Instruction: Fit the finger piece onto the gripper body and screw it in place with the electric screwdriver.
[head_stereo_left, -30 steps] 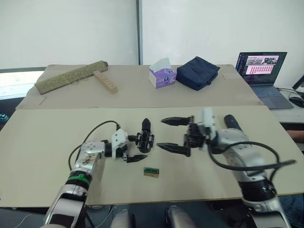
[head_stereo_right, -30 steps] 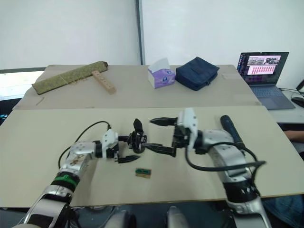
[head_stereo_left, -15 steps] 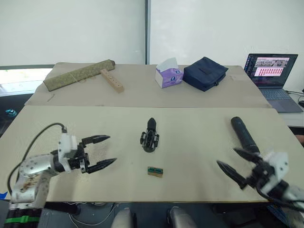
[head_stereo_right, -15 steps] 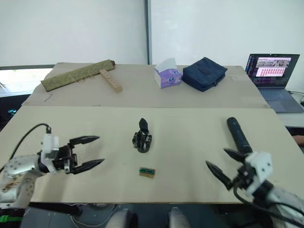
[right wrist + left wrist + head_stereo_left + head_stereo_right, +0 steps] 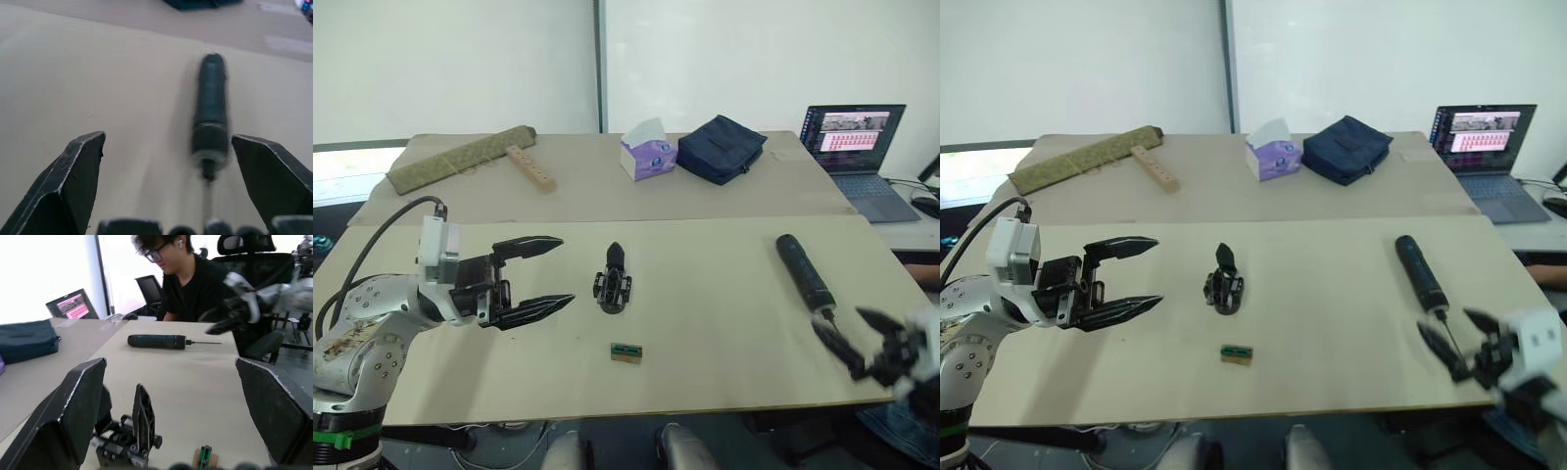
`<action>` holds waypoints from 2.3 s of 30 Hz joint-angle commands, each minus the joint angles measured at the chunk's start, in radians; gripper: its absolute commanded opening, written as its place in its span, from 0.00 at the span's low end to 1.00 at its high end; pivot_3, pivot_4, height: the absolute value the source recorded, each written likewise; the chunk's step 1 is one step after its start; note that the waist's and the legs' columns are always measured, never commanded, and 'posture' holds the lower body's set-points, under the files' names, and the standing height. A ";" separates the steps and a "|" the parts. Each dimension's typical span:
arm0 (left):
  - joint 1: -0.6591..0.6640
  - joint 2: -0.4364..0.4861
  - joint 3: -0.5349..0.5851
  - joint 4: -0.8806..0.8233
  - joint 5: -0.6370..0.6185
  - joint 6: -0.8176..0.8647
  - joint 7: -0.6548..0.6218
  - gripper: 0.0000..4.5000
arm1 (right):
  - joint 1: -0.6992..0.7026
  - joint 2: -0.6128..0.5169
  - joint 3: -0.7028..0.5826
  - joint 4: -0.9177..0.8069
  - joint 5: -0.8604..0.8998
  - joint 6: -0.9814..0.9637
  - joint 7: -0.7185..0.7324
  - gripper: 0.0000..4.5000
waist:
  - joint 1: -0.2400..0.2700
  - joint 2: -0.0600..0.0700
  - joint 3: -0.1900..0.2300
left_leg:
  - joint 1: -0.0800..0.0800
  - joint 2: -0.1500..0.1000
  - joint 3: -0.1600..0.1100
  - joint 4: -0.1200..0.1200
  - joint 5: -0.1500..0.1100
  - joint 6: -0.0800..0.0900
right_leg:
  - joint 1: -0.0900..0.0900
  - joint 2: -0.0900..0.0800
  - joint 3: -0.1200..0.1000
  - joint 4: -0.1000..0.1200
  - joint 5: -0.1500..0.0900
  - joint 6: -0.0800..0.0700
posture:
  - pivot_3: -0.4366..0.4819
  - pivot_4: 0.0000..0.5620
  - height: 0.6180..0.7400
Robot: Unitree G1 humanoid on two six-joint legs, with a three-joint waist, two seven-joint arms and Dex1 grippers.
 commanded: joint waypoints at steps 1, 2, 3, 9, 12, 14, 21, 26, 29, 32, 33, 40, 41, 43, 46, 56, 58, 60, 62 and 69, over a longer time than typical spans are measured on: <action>-0.015 -0.007 -0.009 -0.013 0.022 -0.019 0.001 0.99 | -0.154 -0.108 0.100 0.232 -0.055 0.087 0.041 1.00 | 0.004 -0.002 0.001 | -0.001 0.000 -0.001 -0.001 0.000 0.000 | 0.000 0.001 -0.001 0.000 0.000 -0.001 | 0.48 0.27 1.00; -0.016 -0.004 -0.015 -0.017 0.018 -0.007 -0.002 0.99 | -0.220 -0.140 0.151 0.312 -0.078 0.088 0.069 1.00 | 0.007 -0.002 0.001 | -0.002 0.000 -0.001 -0.001 0.000 0.000 | -0.001 0.001 -0.002 0.000 0.002 -0.003 | 0.48 0.27 1.00; -0.018 -0.003 -0.021 -0.021 0.017 0.000 -0.003 0.99 | -0.284 -0.159 0.200 0.384 -0.101 0.070 0.105 1.00 | 0.007 -0.002 0.002 | -0.002 0.000 -0.002 -0.002 -0.001 0.001 | -0.002 0.001 -0.004 0.000 0.004 -0.001 | 0.48 0.27 1.00; -0.026 -0.002 -0.028 -0.042 0.010 0.017 0.002 0.99 | -0.575 -0.174 0.421 0.698 -0.194 0.069 0.264 1.00 | 0.008 0.000 0.003 | -0.006 0.000 -0.002 -0.001 -0.003 0.005 | -0.003 0.002 -0.004 -0.001 0.004 0.001 | 0.48 0.27 1.00; -0.013 0.003 -0.021 -0.056 0.009 0.019 0.002 0.99 | -0.644 -0.176 0.495 0.774 -0.219 0.115 0.336 1.00 | 0.009 0.000 0.003 | -0.007 0.000 -0.002 0.001 -0.003 0.005 | -0.003 0.001 -0.003 -0.002 0.005 0.003 | 0.48 0.27 1.00; 0.002 0.009 -0.012 -0.066 0.006 0.022 0.000 0.99 | -0.679 -0.171 0.529 0.818 -0.245 0.130 0.350 1.00 | 0.010 0.000 0.003 | -0.007 0.000 -0.002 0.001 -0.003 0.005 | -0.002 0.001 -0.003 -0.004 0.006 0.004 | 0.48 0.27 1.00; 0.038 0.021 0.001 -0.069 0.010 0.011 -0.035 1.00 | -0.732 -0.165 0.514 0.833 -0.275 0.055 0.363 0.51 | 0.016 0.000 0.003 | -0.007 0.000 -0.001 0.001 -0.003 0.005 | -0.001 0.001 -0.003 -0.008 0.009 0.005 | 0.48 0.27 1.00; 0.057 0.016 -0.001 -0.043 0.024 -0.016 -0.073 1.00 | -0.699 -0.228 0.481 0.553 -0.188 0.137 0.483 0.44 | 0.017 0.006 0.007 | -0.008 0.000 -0.001 0.001 -0.003 0.005 | -0.003 0.001 -0.002 -0.008 0.009 0.005 | 0.48 0.27 1.00; 0.079 0.007 -0.005 0.014 0.069 -0.075 -0.118 1.00 | -0.632 -0.257 0.498 0.272 -0.146 0.238 0.498 0.44 | 0.014 0.014 0.010 | -0.009 0.001 -0.001 0.001 -0.003 0.005 | -0.005 0.001 -0.002 -0.007 0.009 0.006 | 0.48 0.27 1.00; 0.103 0.008 -0.014 0.060 0.113 -0.129 -0.164 1.00 | -0.568 -0.247 0.519 0.090 -0.134 0.281 0.464 0.44 | 0.018 0.013 0.010 | -0.009 0.002 -0.003 0.001 -0.003 0.005 | -0.004 0.003 -0.004 -0.007 0.009 0.005 | 0.48 0.27 1.00; 0.112 0.004 -0.017 0.073 0.125 -0.146 -0.176 1.00 | -0.546 -0.233 0.531 0.048 -0.140 0.270 0.447 0.44 | 0.020 0.012 0.010 | -0.009 0.002 -0.003 0.001 -0.003 0.005 | -0.004 0.003 -0.005 -0.007 0.009 0.005 | 0.48 0.27 1.00; 0.147 -0.012 -0.041 0.108 0.190 -0.214 -0.198 1.00 | -0.454 -0.199 0.618 0.057 -0.216 0.072 0.458 0.44 | 0.030 0.012 0.011 | -0.015 0.000 -0.002 0.007 -0.003 0.005 | -0.005 -0.001 -0.004 -0.009 0.011 0.008 | 0.48 0.27 1.00; 0.149 -0.013 -0.042 0.107 0.190 -0.217 -0.198 1.00 | -0.449 -0.199 0.633 0.074 -0.232 0.050 0.458 0.44 | 0.029 0.011 0.011 | -0.015 0.000 -0.001 0.008 -0.003 0.005 | -0.005 -0.001 -0.003 -0.010 0.012 0.009 | 0.48 0.27 1.00; 0.150 -0.014 -0.045 0.106 0.191 -0.220 -0.197 1.00 | -0.444 -0.197 0.654 0.098 -0.255 0.013 0.462 0.44 | 0.029 0.010 0.012 | -0.015 0.000 -0.001 0.010 -0.003 0.005 | -0.004 -0.001 -0.003 -0.010 0.013 0.009 | 0.48 0.27 1.00; 0.151 -0.014 -0.045 0.099 0.190 -0.216 -0.194 1.00 | -0.449 -0.185 0.670 0.134 -0.276 -0.016 0.472 0.44 | 0.025 0.010 0.012 | -0.014 0.000 -0.001 0.010 -0.003 0.005 | -0.004 0.000 -0.003 -0.009 0.013 0.008 | 0.48 0.27 1.00; 0.173 -0.003 -0.045 0.065 0.177 -0.175 -0.189 1.00 | -0.527 -0.227 0.627 0.115 -0.196 0.185 0.539 0.99 | 0.023 0.010 0.012 | -0.013 0.001 -0.002 0.010 -0.003 0.005 | -0.004 0.001 -0.004 -0.008 0.013 0.008 | 0.48 0.27 1.00; 0.176 -0.002 -0.043 0.061 0.175 -0.174 -0.188 1.00 | -0.582 -0.272 0.633 0.103 -0.185 0.218 0.581 0.99 | 0.023 0.010 0.012 | -0.013 0.001 -0.002 0.010 -0.003 0.005 | -0.004 0.001 -0.004 -0.008 0.013 0.008 | 0.48 0.27 1.00; 0.178 -0.002 -0.044 0.057 0.175 -0.173 -0.188 1.00 | -0.649 -0.328 0.671 0.089 -0.176 0.276 0.634 0.99 | 0.022 0.010 0.012 | -0.014 0.001 -0.001 0.010 -0.003 0.005 | -0.005 0.001 -0.003 -0.008 0.013 0.008 | 0.48 0.27 1.00; 0.179 -0.002 -0.051 0.053 0.178 -0.171 -0.190 1.00 | -0.727 -0.399 0.745 0.043 -0.159 0.349 0.732 0.99 | 0.022 0.011 0.012 | -0.013 0.002 -0.001 0.009 -0.003 0.005 | -0.005 0.001 -0.004 -0.008 0.013 0.007 | 0.48 0.27 1.00; 0.154 0.005 -0.072 0.056 0.186 -0.162 -0.195 1.00 | -0.984 -0.415 1.032 0.029 -0.316 0.453 0.812 0.99 | 0.020 0.010 0.012 | -0.013 0.003 -0.001 0.009 -0.003 0.005 | -0.007 0.001 -0.005 -0.007 0.012 0.004 | 0.48 0.27 1.00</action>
